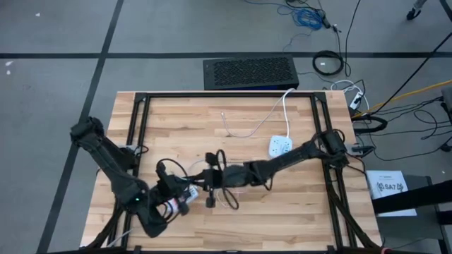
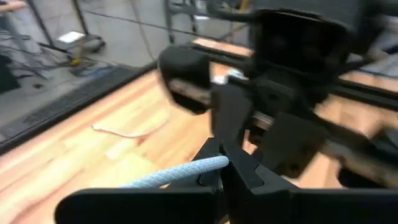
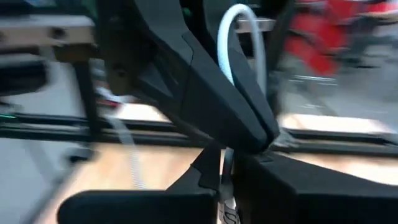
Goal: Insert USB
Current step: Insert the top left white charger cable into the pink adapter charger
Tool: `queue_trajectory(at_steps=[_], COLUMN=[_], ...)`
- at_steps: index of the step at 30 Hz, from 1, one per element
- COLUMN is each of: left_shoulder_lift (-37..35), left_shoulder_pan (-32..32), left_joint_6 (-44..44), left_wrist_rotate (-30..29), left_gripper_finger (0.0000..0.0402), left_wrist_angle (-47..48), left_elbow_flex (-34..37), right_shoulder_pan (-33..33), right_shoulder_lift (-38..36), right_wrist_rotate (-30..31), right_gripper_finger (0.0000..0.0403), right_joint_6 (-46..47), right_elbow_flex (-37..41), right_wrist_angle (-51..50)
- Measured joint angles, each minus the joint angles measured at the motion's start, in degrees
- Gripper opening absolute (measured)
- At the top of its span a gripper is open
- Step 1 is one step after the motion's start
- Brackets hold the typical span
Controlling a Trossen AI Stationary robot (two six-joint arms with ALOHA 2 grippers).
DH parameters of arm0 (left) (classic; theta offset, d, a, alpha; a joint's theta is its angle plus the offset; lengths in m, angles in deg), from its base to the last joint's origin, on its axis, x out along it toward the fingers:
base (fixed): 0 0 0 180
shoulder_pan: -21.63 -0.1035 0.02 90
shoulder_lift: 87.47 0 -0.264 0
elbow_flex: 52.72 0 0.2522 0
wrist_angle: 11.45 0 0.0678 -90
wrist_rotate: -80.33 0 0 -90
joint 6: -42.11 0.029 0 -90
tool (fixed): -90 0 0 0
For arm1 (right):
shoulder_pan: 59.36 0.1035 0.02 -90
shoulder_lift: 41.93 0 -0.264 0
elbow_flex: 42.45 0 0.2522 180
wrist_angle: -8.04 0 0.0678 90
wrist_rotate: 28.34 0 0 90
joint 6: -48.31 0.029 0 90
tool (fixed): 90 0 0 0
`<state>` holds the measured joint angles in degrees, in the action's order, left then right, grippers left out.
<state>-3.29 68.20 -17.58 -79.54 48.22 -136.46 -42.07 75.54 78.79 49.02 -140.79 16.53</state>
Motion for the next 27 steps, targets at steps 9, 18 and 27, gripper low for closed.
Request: queue_trajectory(at_steps=[9, 18, 27], left_shoulder_lift=[2.1, 6.3, 6.4], left_shoulder_pan=[4.2, 5.9, 6.1], left_joint_6=[-12.8, -19.9, -18.2], left_wrist_rotate=[1.4, 5.4, 5.7], left_gripper_finger=[0.0006, 0.0008, 0.0083], left_wrist_angle=[10.4, 9.8, 10.2], left_elbow_flex=[0.5, 3.6, 1.8], right_shoulder_pan=[-4.2, -4.8, -4.8], right_shoulder_lift=[7.9, 16.5, 18.0], right_wrist_rotate=[-20.7, -26.6, -27.6], right_gripper_finger=[0.0001, 0.0, 0.0], right_joint_6=[4.6, 9.3, 9.3], right_elbow_flex=[0.1, 0.2, 0.5], right_wrist_angle=[14.5, 27.5, 23.9])
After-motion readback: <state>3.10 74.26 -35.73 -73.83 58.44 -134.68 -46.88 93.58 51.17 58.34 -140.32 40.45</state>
